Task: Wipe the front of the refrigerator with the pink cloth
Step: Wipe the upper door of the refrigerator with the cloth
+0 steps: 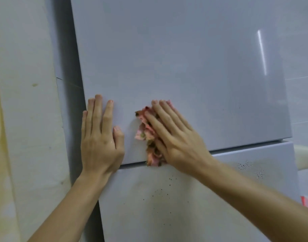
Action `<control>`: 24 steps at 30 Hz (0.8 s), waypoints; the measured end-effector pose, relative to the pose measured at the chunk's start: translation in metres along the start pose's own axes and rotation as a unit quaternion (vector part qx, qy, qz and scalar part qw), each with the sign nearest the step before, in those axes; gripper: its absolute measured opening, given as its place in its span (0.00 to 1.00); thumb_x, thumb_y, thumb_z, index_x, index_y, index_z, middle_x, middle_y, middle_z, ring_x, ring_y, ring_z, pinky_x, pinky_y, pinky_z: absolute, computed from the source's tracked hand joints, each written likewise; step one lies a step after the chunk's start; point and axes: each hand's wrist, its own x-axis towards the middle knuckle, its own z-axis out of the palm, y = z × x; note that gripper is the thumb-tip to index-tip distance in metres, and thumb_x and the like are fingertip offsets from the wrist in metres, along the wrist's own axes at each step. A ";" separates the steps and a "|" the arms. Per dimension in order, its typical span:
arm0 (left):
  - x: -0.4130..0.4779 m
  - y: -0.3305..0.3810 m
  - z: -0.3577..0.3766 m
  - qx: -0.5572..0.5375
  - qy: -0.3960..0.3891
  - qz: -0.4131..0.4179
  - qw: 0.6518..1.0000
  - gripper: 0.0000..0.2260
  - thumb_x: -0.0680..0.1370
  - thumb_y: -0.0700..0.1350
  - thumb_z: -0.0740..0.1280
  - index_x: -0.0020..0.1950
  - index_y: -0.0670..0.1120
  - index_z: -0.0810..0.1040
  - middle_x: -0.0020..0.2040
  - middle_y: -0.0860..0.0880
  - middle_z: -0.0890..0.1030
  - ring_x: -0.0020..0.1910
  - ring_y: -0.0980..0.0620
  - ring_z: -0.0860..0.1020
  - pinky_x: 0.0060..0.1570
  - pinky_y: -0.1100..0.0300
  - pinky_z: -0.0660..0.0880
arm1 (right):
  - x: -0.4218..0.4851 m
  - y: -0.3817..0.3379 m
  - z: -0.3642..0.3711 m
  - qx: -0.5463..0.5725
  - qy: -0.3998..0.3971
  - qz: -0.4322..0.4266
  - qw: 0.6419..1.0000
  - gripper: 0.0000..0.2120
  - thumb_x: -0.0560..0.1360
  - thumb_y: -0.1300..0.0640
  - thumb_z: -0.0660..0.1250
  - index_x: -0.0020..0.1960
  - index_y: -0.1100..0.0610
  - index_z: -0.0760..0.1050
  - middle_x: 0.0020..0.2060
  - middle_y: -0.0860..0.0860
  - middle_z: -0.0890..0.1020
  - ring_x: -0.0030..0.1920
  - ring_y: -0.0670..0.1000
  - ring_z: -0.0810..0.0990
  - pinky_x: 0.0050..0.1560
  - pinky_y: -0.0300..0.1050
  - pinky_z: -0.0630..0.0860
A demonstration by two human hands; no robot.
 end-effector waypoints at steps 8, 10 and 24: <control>0.012 0.018 0.008 -0.029 0.011 -0.003 1.000 0.28 0.83 0.44 0.56 0.82 0.37 0.60 0.85 0.42 0.57 0.85 0.45 0.53 0.84 0.46 0.51 | 0.025 0.098 -0.028 -0.038 0.095 0.227 0.968 0.26 0.87 0.60 0.54 0.83 0.66 0.56 0.83 0.66 0.53 0.84 0.66 0.49 0.85 0.57 0.44; 0.012 0.019 0.009 -0.024 0.016 -0.006 1.000 0.28 0.83 0.44 0.56 0.82 0.37 0.60 0.84 0.42 0.58 0.85 0.45 0.53 0.84 0.46 0.51 | 0.025 0.075 -0.017 -0.037 0.113 0.231 0.966 0.26 0.85 0.63 0.56 0.81 0.69 0.58 0.82 0.69 0.56 0.83 0.68 0.52 0.84 0.59 0.46; 0.025 0.061 0.022 -0.016 0.039 0.021 0.999 0.28 0.82 0.46 0.57 0.82 0.40 0.62 0.84 0.41 0.58 0.85 0.43 0.54 0.84 0.46 0.49 | -0.011 0.062 -0.020 -0.033 0.035 0.084 0.995 0.24 0.88 0.53 0.56 0.81 0.63 0.64 0.81 0.65 0.62 0.83 0.65 0.57 0.82 0.64 0.57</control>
